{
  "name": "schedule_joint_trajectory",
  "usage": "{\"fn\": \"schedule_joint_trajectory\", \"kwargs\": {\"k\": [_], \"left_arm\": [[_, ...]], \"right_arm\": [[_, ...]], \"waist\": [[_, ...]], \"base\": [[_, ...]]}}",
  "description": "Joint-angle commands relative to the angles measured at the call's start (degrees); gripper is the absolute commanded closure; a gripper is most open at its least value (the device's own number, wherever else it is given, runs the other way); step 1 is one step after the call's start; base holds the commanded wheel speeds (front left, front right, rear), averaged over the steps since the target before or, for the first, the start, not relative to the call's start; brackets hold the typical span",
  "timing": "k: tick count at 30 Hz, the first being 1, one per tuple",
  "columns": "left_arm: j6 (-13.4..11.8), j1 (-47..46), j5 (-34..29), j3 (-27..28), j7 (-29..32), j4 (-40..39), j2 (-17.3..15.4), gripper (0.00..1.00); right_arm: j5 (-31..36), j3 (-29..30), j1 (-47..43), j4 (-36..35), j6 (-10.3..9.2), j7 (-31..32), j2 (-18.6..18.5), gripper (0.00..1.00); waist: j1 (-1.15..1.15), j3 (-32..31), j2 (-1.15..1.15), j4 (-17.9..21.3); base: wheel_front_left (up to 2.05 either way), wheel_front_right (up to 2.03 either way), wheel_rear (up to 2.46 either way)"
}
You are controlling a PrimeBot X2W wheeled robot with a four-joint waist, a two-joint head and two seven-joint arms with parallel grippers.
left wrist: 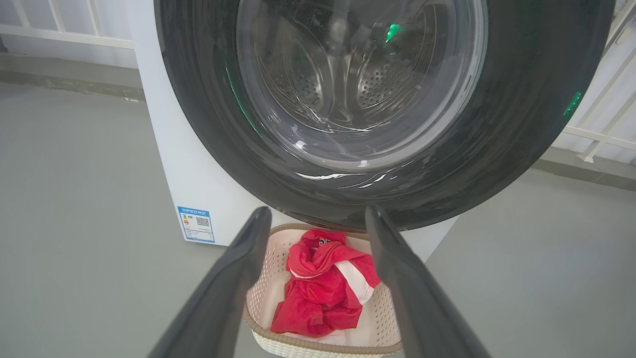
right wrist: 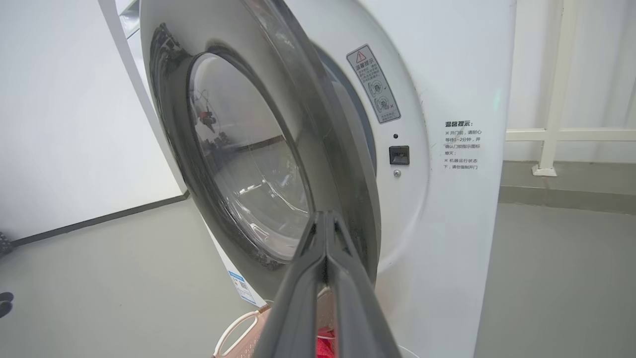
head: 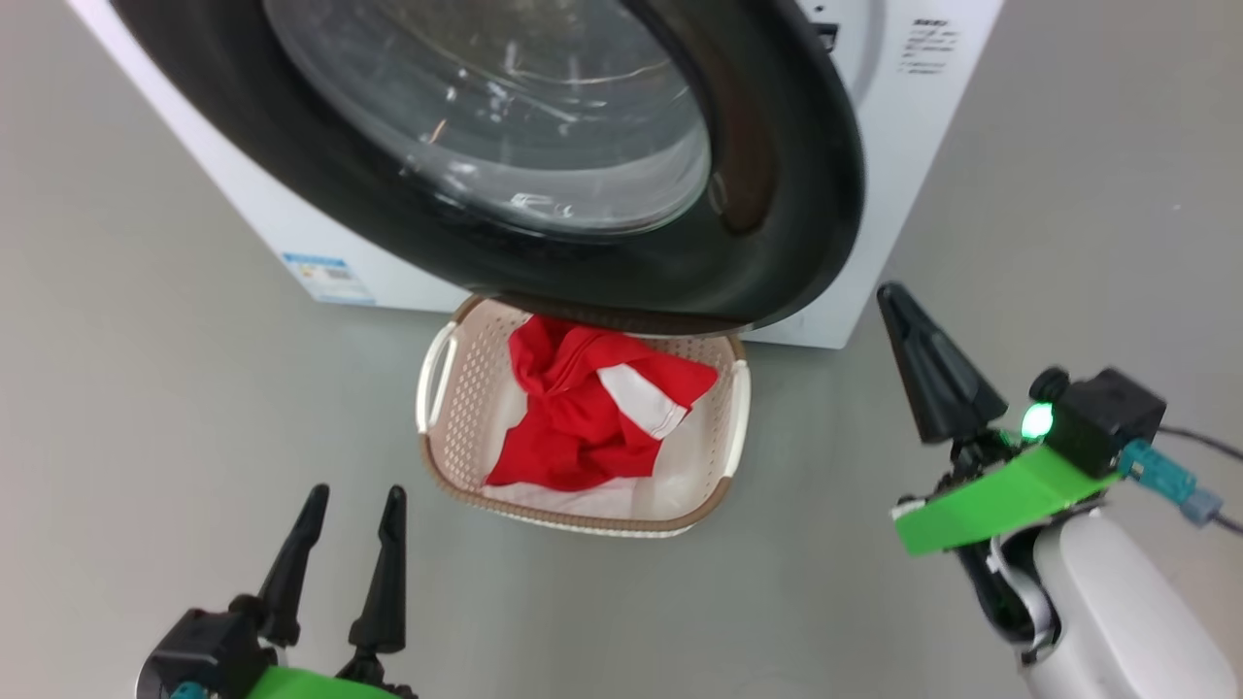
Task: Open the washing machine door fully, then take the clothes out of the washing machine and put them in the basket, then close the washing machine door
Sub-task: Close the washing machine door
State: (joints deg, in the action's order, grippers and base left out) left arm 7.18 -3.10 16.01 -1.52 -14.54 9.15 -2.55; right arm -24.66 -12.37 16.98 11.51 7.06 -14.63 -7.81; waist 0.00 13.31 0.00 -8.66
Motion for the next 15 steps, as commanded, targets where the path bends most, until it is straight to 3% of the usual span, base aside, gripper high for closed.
{"fn": "schedule_joint_trajectory", "kwargs": {"k": [1, 15], "left_arm": [[0.3, -2.2, 0.8, 1.1, -0.5, -1.2, -0.3, 0.00], [0.3, -6.1, 3.0, -0.8, -0.5, -1.7, -0.3, 0.00]], "right_arm": [[-0.2, -1.8, 2.8, -1.1, 0.43, -0.4, -0.9, 1.00], [-0.9, 0.3, 10.1, -1.0, 0.43, -0.4, -2.3, 1.00]], "waist": [[0.00, 2.2, 0.00, -2.3], [0.00, 8.2, 0.00, -6.0]], "base": [[0.00, 0.00, 0.00], [0.00, 0.00, 0.00]]}}
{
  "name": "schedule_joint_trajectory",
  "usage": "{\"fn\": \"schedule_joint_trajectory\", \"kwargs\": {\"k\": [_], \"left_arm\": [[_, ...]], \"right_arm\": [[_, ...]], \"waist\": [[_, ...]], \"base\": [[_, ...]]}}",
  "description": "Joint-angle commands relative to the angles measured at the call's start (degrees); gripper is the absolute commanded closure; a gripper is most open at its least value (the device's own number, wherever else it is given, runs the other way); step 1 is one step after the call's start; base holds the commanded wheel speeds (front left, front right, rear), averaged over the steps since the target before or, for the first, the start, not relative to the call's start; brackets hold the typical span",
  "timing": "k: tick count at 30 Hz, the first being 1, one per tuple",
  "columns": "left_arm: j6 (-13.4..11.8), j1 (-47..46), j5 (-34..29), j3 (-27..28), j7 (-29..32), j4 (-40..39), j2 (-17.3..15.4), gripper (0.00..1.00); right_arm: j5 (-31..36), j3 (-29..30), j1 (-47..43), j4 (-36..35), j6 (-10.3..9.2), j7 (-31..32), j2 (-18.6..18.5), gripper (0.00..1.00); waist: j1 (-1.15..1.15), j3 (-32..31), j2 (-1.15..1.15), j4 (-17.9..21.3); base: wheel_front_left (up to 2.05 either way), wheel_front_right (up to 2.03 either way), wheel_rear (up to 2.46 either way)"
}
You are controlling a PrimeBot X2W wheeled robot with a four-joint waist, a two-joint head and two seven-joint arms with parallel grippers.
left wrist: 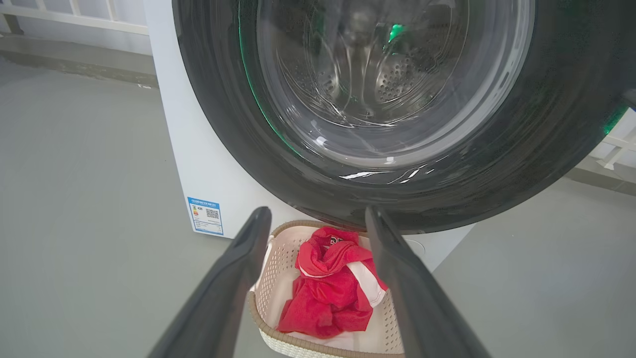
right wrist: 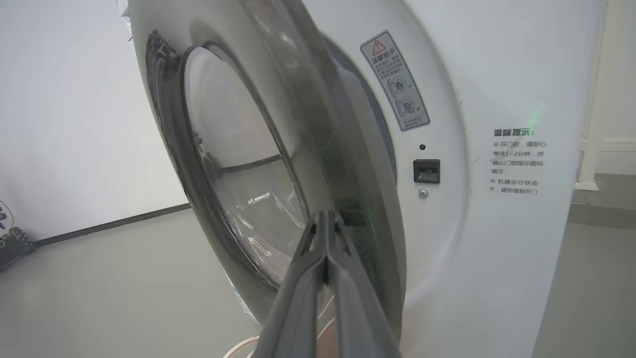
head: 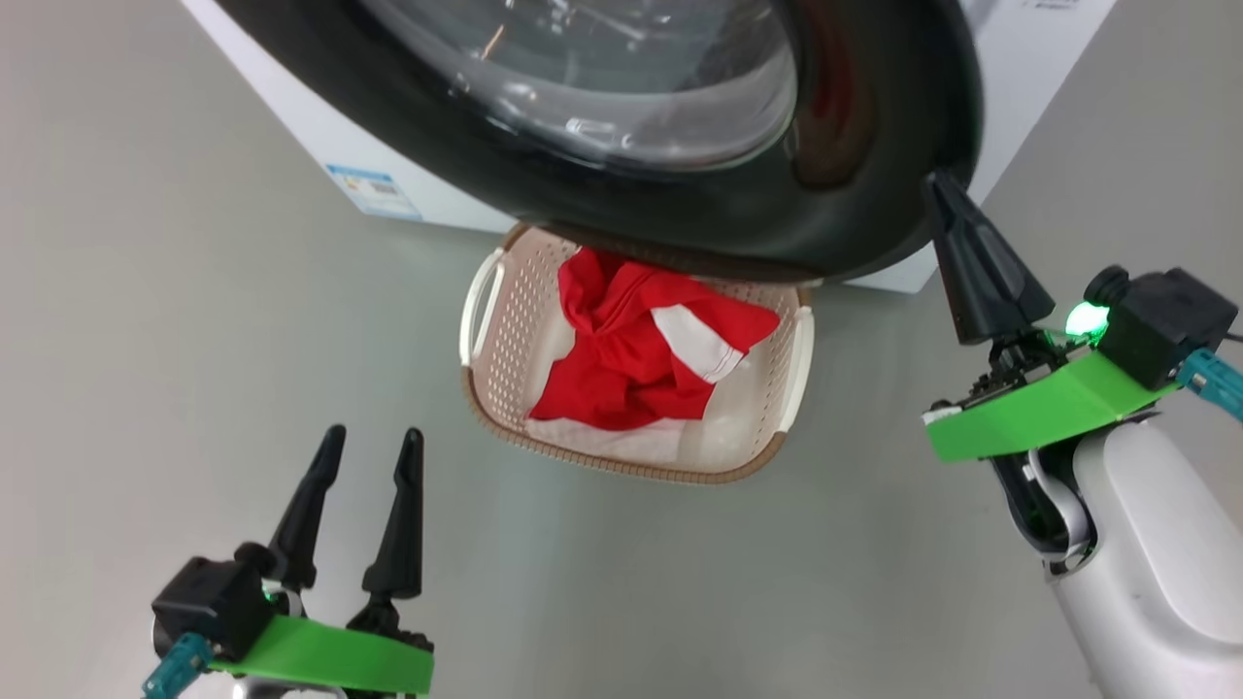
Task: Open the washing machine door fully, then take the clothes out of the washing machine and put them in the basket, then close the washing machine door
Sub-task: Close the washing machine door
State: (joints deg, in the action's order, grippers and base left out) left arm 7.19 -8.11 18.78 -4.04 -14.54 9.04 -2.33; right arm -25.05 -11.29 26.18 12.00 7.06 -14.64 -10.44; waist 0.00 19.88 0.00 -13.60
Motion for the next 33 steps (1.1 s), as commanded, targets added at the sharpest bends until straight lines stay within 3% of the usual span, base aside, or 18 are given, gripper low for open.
{"fn": "schedule_joint_trajectory", "kwargs": {"k": [1, 19, 33], "left_arm": [[0.3, -1.4, 0.4, 1.6, -0.5, -1.6, -0.5, 0.00], [0.3, -7.2, 2.4, -0.2, -0.5, -3.2, -0.5, 0.00], [0.3, -9.0, 3.0, -0.6, -0.5, -3.4, -0.5, 0.00]], "right_arm": [[-0.5, -0.6, 1.4, -1.5, 0.43, -0.4, 0.2, 1.00], [-1.2, 4.3, 10.9, -2.4, 0.43, -0.4, -1.9, 1.00], [-1.8, 7.7, 15.4, -3.3, 0.43, -0.4, -0.5, 1.00]], "waist": [[0.00, 2.2, 0.00, -1.2], [0.00, 10.7, 0.00, -3.7], [0.00, 13.5, 0.00, -4.1]], "base": [[0.00, 0.00, 0.00], [0.00, 0.00, 0.00], [0.00, 0.00, 0.00]]}}
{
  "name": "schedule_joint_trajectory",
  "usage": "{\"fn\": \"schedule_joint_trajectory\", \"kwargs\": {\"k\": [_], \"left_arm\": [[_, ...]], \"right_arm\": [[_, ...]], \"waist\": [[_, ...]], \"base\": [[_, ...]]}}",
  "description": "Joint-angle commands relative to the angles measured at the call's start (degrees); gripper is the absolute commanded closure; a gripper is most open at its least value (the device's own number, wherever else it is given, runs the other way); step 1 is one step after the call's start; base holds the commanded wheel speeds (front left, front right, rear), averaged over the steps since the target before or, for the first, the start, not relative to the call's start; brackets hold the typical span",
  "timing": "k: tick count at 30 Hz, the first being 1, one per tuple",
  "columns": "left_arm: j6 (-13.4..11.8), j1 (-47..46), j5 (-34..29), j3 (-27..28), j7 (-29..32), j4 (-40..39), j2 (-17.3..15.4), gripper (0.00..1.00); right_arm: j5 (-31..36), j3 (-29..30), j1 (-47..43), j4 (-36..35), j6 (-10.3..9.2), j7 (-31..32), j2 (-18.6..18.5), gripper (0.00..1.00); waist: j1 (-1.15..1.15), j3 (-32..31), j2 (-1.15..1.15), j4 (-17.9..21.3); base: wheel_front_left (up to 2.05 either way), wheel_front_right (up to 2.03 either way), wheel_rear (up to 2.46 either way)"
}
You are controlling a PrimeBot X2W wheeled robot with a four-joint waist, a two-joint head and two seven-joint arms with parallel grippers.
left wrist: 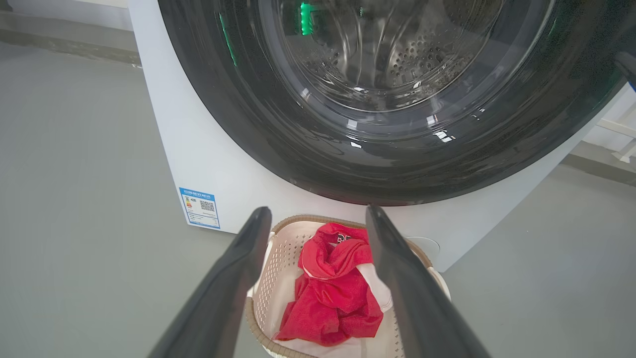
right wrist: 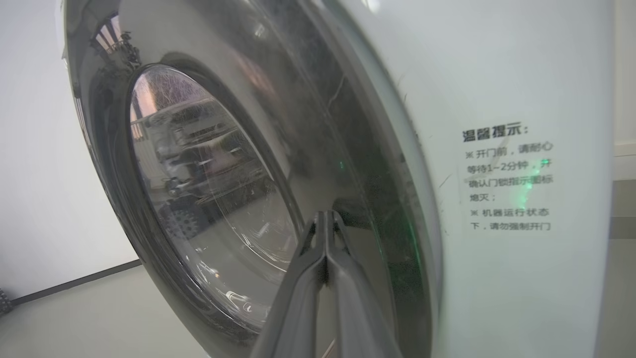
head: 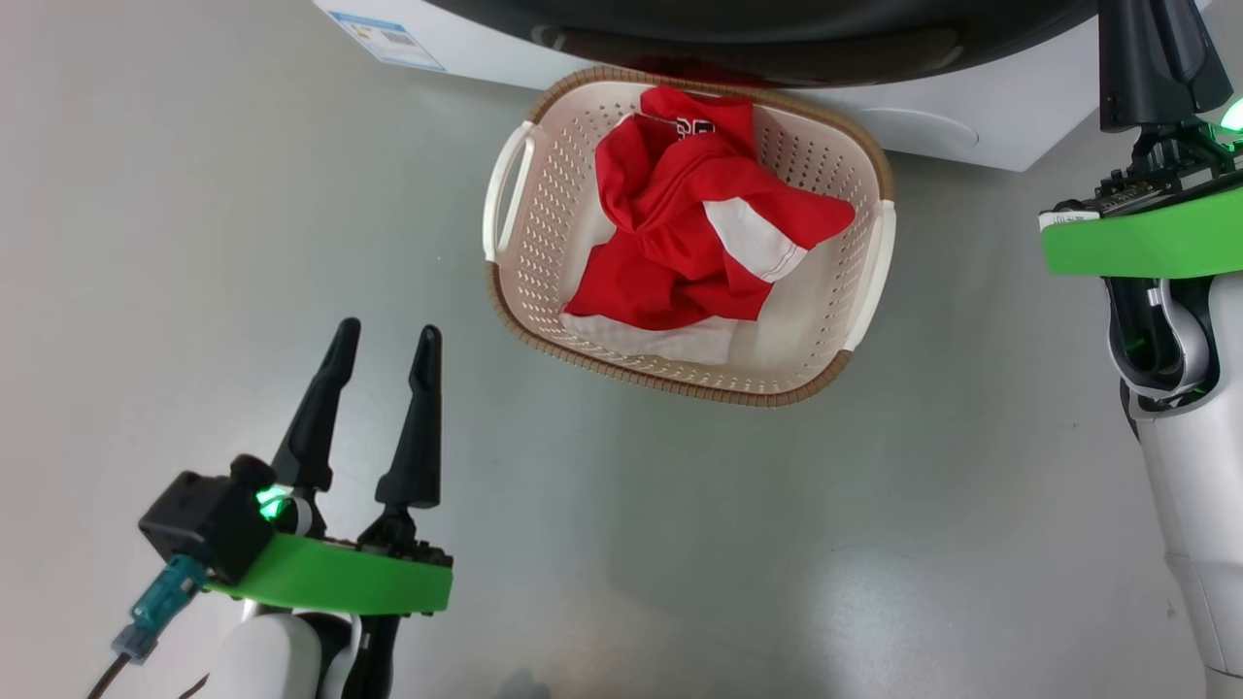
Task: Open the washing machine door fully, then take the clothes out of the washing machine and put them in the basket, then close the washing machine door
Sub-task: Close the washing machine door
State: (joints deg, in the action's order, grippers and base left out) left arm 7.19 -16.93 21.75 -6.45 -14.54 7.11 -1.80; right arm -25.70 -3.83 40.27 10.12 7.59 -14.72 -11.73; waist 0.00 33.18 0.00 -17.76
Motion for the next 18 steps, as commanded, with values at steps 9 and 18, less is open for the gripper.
{"fn": "schedule_joint_trajectory", "kwargs": {"k": [9, 18], "left_arm": [[0.3, -0.3, -0.3, 1.4, -0.5, -1.3, -1.1, 0.00], [0.3, 0.8, -0.6, 1.8, -0.5, -0.5, -1.1, 0.00]], "right_arm": [[-1.3, -0.6, 0.9, -1.4, -0.10, -0.3, 1.2, 1.00], [-1.2, -3.0, -5.6, -0.6, -0.10, -0.3, 1.5, 0.65]], "waist": [[0.00, -0.1, 0.00, 0.6], [0.00, -3.3, 0.00, 1.6]], "base": [[0.00, 0.00, 0.00], [0.00, 0.00, 0.00]]}}
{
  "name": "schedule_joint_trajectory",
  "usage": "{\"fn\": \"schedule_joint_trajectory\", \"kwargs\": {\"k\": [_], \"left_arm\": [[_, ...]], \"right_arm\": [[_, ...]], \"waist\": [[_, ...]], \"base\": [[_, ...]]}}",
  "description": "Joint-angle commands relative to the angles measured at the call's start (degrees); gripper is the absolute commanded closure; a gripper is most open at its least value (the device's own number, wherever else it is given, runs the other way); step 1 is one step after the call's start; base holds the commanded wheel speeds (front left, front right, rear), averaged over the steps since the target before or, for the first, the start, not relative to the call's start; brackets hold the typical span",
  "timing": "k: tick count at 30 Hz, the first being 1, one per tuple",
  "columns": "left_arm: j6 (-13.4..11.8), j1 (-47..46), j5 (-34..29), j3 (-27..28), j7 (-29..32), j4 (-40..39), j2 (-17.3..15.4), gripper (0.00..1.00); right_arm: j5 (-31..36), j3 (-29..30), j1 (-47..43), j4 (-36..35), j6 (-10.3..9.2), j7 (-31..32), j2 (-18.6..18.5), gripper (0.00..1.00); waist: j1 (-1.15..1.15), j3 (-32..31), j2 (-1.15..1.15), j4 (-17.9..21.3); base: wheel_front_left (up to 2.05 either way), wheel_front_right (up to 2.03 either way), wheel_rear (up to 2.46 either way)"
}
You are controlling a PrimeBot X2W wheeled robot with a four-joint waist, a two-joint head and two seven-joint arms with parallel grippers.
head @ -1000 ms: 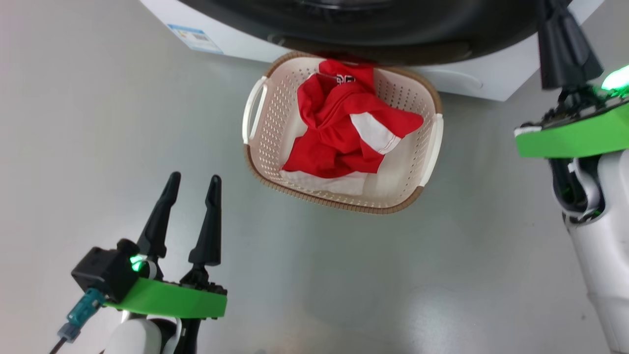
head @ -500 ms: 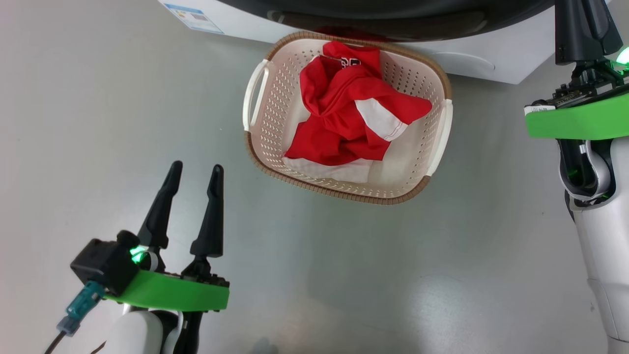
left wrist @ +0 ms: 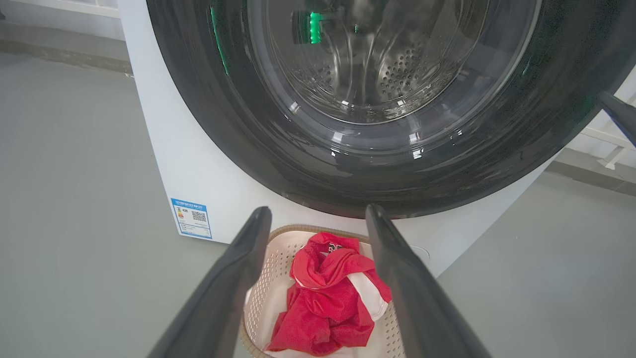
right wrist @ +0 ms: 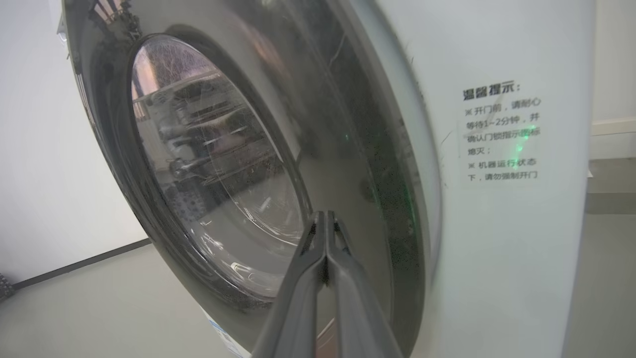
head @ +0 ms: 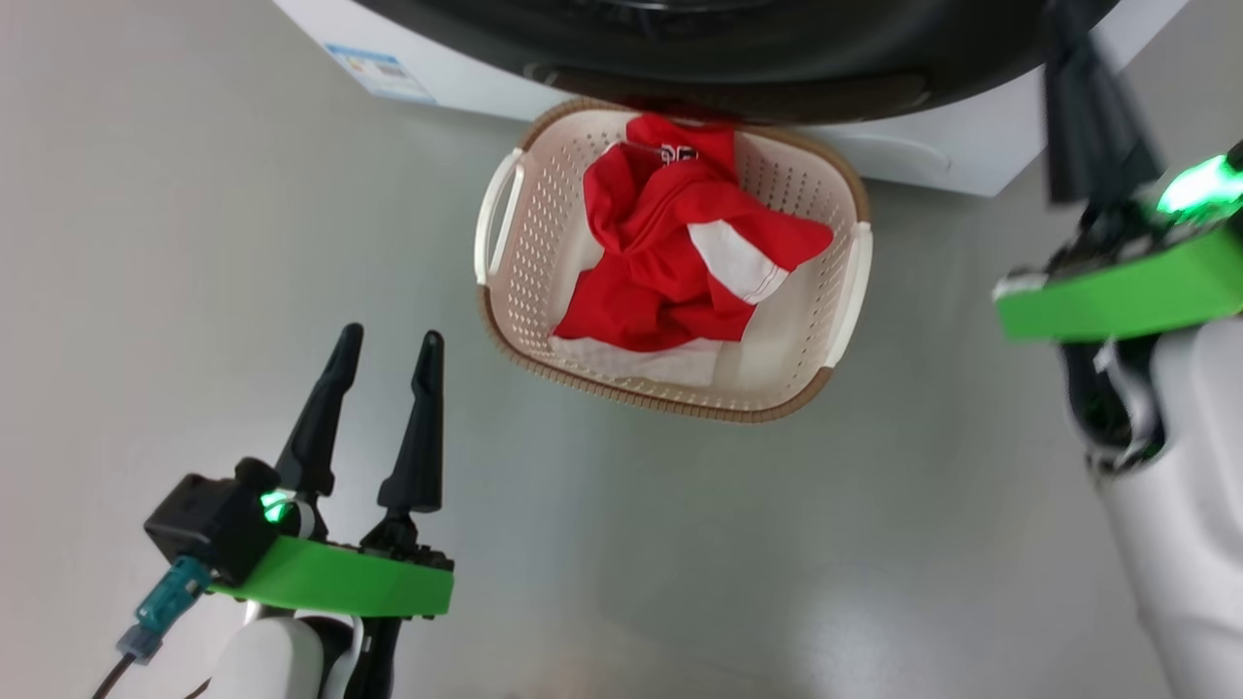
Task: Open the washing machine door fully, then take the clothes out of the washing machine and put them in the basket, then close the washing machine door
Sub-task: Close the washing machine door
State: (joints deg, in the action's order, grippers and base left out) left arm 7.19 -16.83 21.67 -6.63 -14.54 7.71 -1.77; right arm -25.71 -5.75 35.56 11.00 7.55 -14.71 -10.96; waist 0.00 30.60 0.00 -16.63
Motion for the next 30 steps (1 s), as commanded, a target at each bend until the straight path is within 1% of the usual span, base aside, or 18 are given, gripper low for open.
{"fn": "schedule_joint_trajectory", "kwargs": {"k": [1, 3, 4, 12, 22, 30], "left_arm": [[0.3, 0.9, -0.6, 2.2, -0.5, -1.0, -1.1, 0.00], [0.3, 1.3, -0.9, 2.5, -0.5, -0.8, -1.1, 0.00], [0.3, 1.5, -1.2, 2.7, -0.5, -0.7, -1.1, 0.00], [0.3, 3.7, -3.1, 3.9, -0.5, 0.1, -1.1, 0.00], [0.3, 6.6, -5.3, 6.0, -0.5, 0.5, -1.1, 0.00], [0.3, 8.3, -6.7, 6.3, -0.5, 1.1, -1.1, 0.00]], "right_arm": [[-1.1, -1.4, -1.8, -1.3, -0.06, -0.3, 0.9, 0.57], [-1.1, -1.7, -3.7, -1.0, -0.06, -0.3, 1.1, 0.04], [-1.0, -1.9, -4.6, -0.8, -0.06, -0.3, 1.2, 0.00], [-1.3, -3.4, -11.7, 0.9, -0.06, -0.3, 1.9, 0.00], [-1.2, -1.7, -20.4, 1.3, -0.06, -0.3, 3.2, 0.00], [-0.8, 1.0, -26.0, 1.3, -0.06, -0.3, 4.2, 0.00]], "waist": [[0.00, -1.2, 0.00, 0.7], [0.00, -2.3, 0.00, 1.1], [0.00, -2.8, 0.00, 1.3], [0.00, -7.6, 0.00, 3.2], [0.00, -12.5, 0.00, 6.2], [0.00, -15.1, 0.00, 8.6]], "base": [[0.00, 0.00, 0.00], [0.00, 0.00, 0.00], [0.00, 0.00, 0.00], [0.00, 0.00, 0.00], [0.00, 0.00, 0.00], [0.00, 0.00, 0.00]]}}
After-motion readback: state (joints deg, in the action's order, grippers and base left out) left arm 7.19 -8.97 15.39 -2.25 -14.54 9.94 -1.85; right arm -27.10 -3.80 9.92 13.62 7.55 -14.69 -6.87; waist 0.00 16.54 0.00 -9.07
